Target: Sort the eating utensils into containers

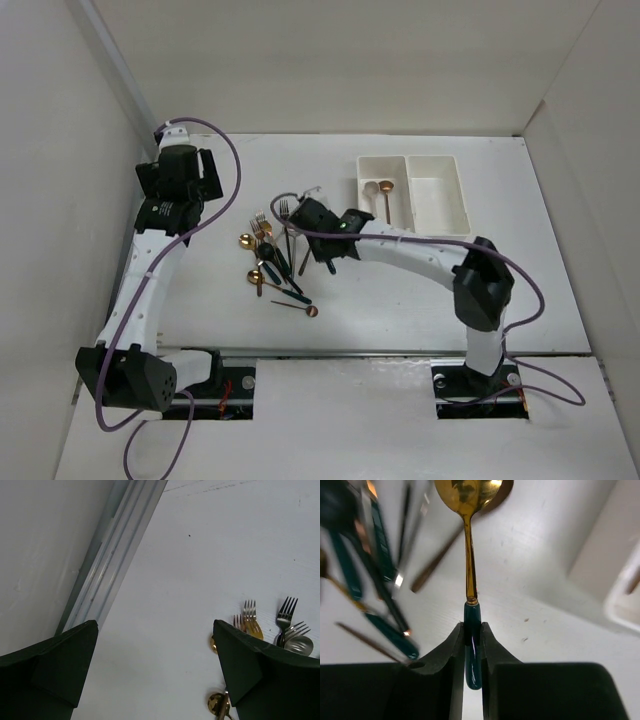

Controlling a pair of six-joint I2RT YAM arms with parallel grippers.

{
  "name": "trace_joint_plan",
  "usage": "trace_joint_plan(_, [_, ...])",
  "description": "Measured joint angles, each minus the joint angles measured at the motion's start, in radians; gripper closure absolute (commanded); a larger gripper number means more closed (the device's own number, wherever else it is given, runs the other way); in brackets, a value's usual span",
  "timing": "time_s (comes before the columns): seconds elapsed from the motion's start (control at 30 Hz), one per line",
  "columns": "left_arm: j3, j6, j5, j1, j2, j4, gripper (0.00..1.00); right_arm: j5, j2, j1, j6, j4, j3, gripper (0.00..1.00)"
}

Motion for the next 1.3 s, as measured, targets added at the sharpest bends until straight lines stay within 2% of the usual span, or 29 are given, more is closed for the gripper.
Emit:
trace_joint_plan(0.17, [-0.006, 0.000, 0.006, 0.006, 0.000, 0.003, 0.00, 0.053, -0.112, -0.056, -0.080, -0.024, 0.226, 1.00])
trace_joint_plan(0.27, [-0.006, 0.000, 0.008, 0.008, 0.000, 0.003, 0.00, 0.073, -0.162, -0.185, -0.122, -0.020, 0.294, 1.00])
trace_joint_plan(0.43, [-0.006, 0.000, 0.009, 0.013, 0.000, 0.005, 0.00, 0.111, -0.155, -0.523, -0.167, -0.014, 0.254, 1.00])
trace_joint_plan(0.57, [-0.006, 0.000, 0.009, 0.025, 0.001, 0.008, 0.00, 0.098, -0.123, -0.709, -0.204, -0.023, 0.149, 1.00])
trace_joint_plan(0.7, [-0.006, 0.000, 0.008, 0.035, 0.004, 0.011, 0.00, 0.061, -0.121, -0.697, -0.224, -0.018, 0.079, 1.00])
trace_joint_plan(0.87, [-0.006, 0.000, 0.013, 0.039, 0.021, 0.011, 0.00, -0.011, -0.124, -0.603, -0.206, 0.014, 0.074, 1.00])
trace_joint_plan(1.0, [-0.006, 0.000, 0.020, 0.039, 0.026, 0.011, 0.00, -0.061, -0.121, -0.582, -0.183, 0.035, 0.076, 1.00])
trace_joint_plan(1.07, [-0.006, 0.000, 0.021, 0.039, 0.026, 0.011, 0.00, -0.069, -0.103, -0.583, -0.177, 0.032, 0.087, 0.93])
trace_joint_plan(1.13, [-0.006, 0.000, 0.022, 0.039, 0.026, 0.011, 0.00, -0.075, -0.067, -0.584, -0.169, 0.030, 0.109, 0.71])
trace_joint_plan(1.17, [-0.006, 0.000, 0.022, 0.039, 0.026, 0.011, 0.00, -0.076, -0.048, -0.584, -0.165, 0.029, 0.114, 0.57])
trace_joint_plan(1.2, [-0.006, 0.000, 0.023, 0.039, 0.026, 0.011, 0.00, -0.079, -0.033, -0.583, -0.162, 0.028, 0.116, 0.34])
trace_joint_plan(1.3, [-0.006, 0.000, 0.024, 0.042, 0.026, 0.011, 0.00, -0.090, -0.018, -0.573, -0.158, 0.006, 0.115, 0.21])
